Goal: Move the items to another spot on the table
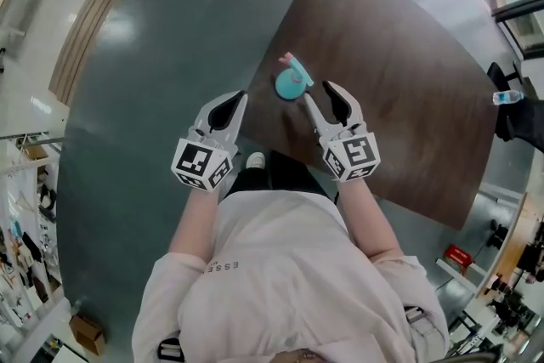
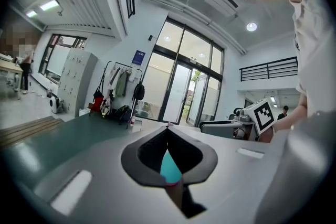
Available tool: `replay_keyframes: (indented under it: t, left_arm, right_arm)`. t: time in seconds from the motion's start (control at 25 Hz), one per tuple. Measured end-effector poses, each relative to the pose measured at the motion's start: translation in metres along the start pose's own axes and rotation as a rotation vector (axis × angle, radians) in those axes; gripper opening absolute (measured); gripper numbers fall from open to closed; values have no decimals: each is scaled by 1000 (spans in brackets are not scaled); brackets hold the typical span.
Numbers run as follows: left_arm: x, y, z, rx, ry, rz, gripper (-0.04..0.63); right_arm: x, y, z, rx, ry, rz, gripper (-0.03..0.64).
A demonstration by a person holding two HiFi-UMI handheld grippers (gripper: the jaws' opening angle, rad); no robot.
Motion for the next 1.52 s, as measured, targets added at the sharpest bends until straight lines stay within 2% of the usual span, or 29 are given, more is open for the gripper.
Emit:
replay_keyframes:
  t: [0.08,0.2,0.44,0.68,0.76,0.84,0.88,1.24,1.52]
  left_arm:
    - [11,0,-1,-1,9,41,8]
    - [26,0,-4,-4,30,89,8]
    - [38,-7,-17,16,59,131,8]
    - [44,-13,-37,44,70,128,8]
    - [47,-12,-42,49,69,131,8]
    - [50,-10,-44,51,71,134,8]
    - [51,-8,-44,51,71,133,8]
    - [59,1,-32,44,57,106,8]
    - [68,12,-13,33,52,11,8]
  right_arm:
    - [-1,-18,-2,9,-2,45,215]
    - [-2,-41,-11,44,-3,103,249]
    - [-7,-69,-33,109,-32,186,261]
    - [-8,-85,-49,106,-12,223,259]
    - [-7,-87,-52,110,11,222,256]
    - [-8,-88,-53,111,34,208,196]
    - [-8,-88,-53,110,39,203,189]
    - [-4,-85,-49,124,33,168,175]
    - [20,-70,-24,54,-9,94,166]
Point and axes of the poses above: the fingertips, and each gripper's own axes: y backward along the fingers, x to its left, z out of its top, the point moved 7 cm from there along y, backward along the fingers, and after that the axes turned 13 degrees about z, right-handed, at the moved point
